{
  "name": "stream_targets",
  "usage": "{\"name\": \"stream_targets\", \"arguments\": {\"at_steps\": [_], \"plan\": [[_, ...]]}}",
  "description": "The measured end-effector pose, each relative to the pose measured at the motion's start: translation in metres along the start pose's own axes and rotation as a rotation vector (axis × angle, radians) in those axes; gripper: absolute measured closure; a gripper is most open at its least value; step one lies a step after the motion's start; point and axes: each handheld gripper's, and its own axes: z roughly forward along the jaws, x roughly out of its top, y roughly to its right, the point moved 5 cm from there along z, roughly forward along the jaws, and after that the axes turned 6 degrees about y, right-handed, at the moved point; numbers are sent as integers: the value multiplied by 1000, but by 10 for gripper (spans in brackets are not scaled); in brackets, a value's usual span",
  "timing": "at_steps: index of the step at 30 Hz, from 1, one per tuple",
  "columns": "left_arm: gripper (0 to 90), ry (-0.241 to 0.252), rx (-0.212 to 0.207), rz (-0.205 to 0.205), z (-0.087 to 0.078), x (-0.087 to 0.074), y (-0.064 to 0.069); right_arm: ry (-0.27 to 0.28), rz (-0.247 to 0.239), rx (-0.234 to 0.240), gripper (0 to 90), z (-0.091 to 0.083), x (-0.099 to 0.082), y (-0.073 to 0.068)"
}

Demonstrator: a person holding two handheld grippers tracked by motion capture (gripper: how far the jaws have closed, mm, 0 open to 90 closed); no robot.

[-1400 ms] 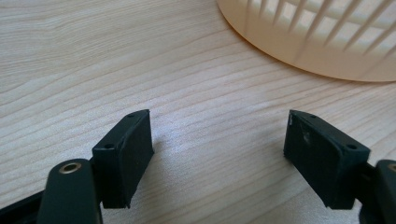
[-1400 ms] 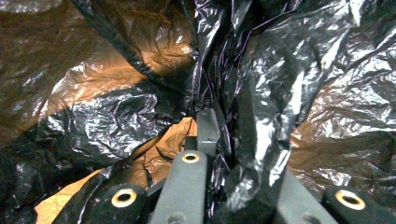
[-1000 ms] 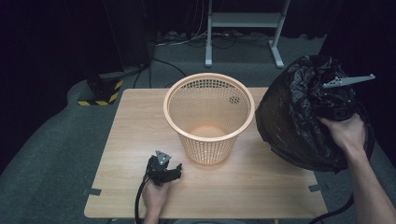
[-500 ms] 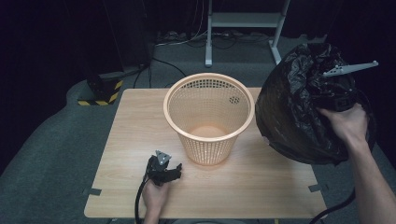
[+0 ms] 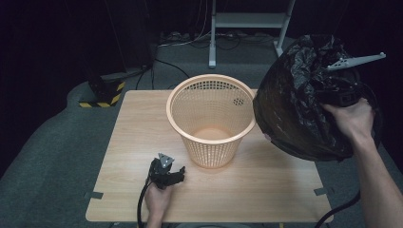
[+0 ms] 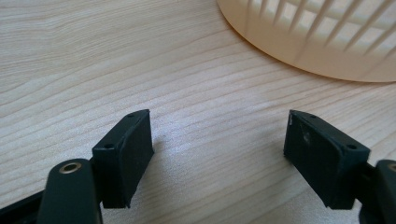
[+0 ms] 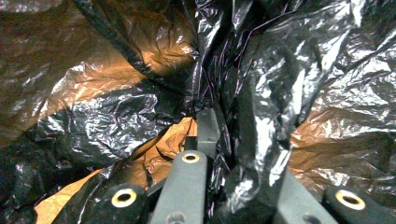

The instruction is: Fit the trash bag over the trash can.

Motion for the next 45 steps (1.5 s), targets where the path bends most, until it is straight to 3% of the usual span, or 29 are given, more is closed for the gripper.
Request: {"name": "stream_targets", "arguments": {"at_steps": [10, 23, 38, 45], "plan": [[237, 0, 0, 0, 0, 0, 0, 19, -13, 24, 885, 0, 12, -9], [237, 0, 0, 0, 0, 0, 0, 28, -35, 71, 885, 14, 26, -28], [236, 0, -1, -2, 0, 0, 0, 21, -38, 144, 885, 43, 42, -52], [237, 1, 0, -1, 0, 0, 0, 13, -61, 160, 886, 52, 47, -64]]}}
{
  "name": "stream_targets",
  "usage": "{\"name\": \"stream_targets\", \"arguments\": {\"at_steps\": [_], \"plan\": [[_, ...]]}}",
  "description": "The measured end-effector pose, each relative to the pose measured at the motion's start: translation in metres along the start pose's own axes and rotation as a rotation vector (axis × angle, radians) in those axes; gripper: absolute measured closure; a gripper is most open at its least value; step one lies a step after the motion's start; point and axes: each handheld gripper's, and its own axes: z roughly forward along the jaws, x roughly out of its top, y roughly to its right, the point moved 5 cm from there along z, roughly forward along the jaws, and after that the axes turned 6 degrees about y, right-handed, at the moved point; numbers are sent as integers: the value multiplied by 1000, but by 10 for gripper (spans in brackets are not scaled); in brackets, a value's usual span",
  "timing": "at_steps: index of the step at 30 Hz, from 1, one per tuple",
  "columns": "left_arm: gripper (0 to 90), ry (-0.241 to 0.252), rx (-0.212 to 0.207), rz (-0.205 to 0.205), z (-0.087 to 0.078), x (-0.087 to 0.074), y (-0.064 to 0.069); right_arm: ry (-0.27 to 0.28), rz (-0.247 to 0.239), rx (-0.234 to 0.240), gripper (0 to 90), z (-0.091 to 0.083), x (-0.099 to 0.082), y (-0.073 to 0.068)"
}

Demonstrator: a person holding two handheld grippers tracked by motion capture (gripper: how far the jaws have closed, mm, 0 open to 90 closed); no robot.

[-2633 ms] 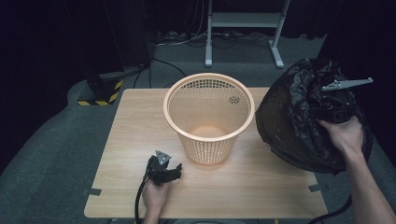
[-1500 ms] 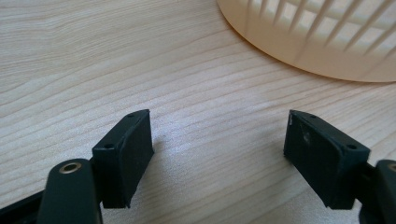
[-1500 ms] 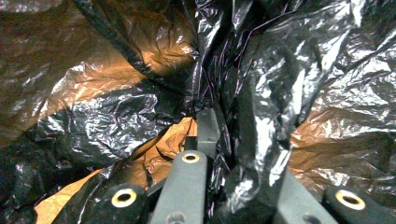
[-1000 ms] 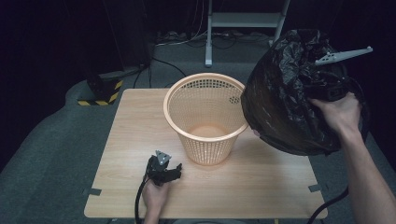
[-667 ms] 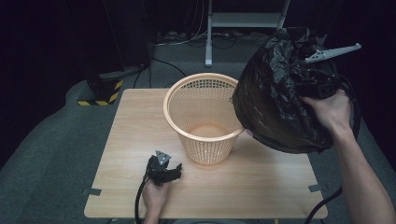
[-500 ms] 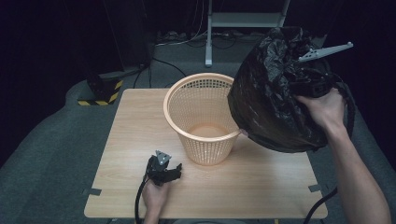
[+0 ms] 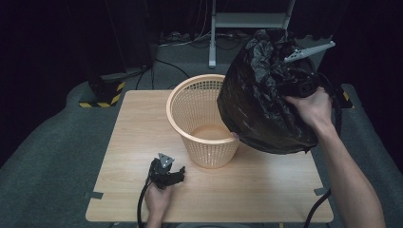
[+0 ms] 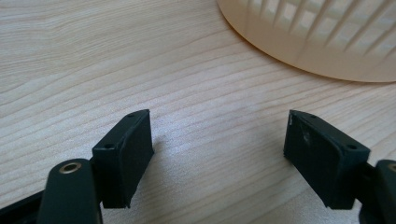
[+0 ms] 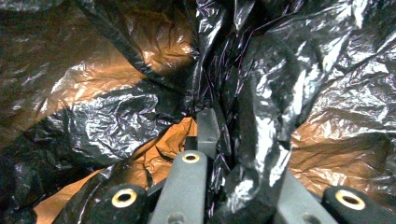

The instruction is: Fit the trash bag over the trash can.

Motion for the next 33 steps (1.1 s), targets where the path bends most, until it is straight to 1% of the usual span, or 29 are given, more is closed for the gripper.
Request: {"name": "stream_targets", "arguments": {"at_steps": [5, 11, 24, 33], "plan": [[237, 0, 0, 0, 0, 0, 0, -6, -4, 16, 886, 8, 4, -7], [236, 0, 0, -1, 0, 0, 0, -14, -5, 36, 886, 19, 7, -11], [237, -1, 0, 1, 0, 0, 0, -22, -12, 67, 886, 34, 14, -22], [238, -3, 2, 0, 0, 0, -1, -29, -27, 88, 886, 46, 20, -31]]}}
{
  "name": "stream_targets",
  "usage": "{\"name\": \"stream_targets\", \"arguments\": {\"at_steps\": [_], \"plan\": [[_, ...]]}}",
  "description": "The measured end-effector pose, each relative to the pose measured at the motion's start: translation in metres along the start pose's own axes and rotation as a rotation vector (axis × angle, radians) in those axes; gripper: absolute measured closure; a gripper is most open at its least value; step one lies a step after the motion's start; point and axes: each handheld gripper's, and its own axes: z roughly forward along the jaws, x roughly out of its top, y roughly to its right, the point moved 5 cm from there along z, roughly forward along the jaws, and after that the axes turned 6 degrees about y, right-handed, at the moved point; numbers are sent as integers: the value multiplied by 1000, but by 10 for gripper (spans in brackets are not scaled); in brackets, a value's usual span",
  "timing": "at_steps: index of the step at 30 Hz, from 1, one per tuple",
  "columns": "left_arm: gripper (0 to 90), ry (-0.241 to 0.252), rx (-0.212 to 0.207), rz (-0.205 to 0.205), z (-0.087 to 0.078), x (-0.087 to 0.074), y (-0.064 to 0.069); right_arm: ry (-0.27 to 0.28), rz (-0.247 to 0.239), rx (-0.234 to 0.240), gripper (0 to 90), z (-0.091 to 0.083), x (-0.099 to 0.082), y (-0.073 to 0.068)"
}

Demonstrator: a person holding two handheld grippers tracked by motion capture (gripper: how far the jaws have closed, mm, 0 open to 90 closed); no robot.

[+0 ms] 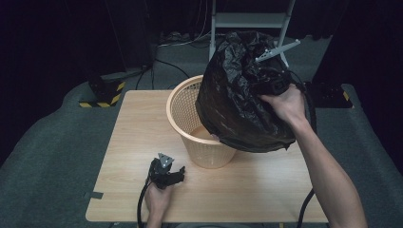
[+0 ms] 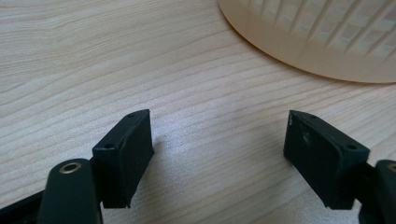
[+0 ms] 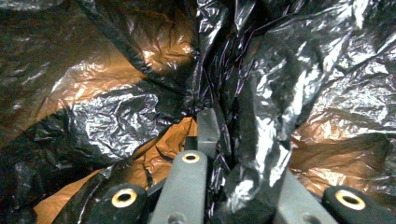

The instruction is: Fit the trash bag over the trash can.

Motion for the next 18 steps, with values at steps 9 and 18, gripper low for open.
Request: {"name": "stream_targets", "arguments": {"at_steps": [9, 18], "plan": [[238, 0, 0, 0, 0, 0, 0, -8, 3, 16, 886, 10, 2, -3], [238, 0, -1, -1, 0, 0, 0, -12, 1, 25, 886, 15, 3, -6]]}}
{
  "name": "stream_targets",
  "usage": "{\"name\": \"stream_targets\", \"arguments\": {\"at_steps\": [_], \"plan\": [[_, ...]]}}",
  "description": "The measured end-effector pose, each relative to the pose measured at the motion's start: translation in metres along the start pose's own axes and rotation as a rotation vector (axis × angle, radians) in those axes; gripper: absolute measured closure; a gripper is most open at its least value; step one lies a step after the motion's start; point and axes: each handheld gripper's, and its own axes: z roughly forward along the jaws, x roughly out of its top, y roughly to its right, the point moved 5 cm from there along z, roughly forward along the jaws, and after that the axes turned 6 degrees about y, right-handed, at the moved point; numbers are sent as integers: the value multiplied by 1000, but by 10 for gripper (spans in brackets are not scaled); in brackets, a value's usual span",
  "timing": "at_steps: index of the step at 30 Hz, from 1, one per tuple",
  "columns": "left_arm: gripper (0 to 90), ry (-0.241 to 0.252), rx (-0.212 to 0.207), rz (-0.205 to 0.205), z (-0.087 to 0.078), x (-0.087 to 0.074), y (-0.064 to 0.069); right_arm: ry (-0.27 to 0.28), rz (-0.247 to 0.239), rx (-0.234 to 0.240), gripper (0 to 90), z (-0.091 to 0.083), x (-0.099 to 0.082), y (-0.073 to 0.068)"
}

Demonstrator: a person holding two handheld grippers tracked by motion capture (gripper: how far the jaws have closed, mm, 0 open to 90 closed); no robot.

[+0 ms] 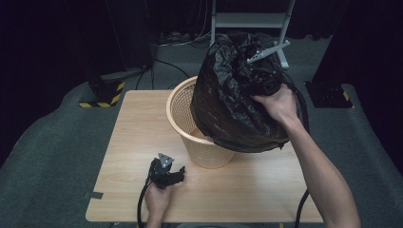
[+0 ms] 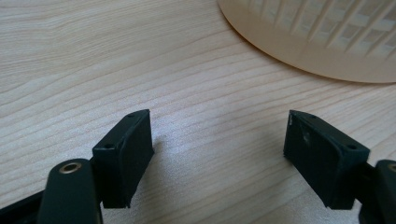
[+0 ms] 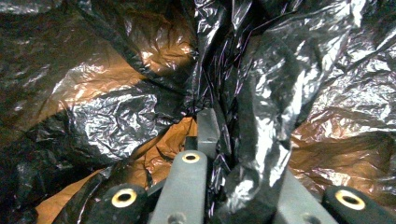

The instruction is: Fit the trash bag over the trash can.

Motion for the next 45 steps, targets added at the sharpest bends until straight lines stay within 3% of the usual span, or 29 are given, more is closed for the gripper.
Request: {"name": "stream_targets", "arguments": {"at_steps": [45], "plan": [[238, -1, 1, 1, 0, 0, 0, -32, -25, 29, 886, 20, 21, -14]]}}
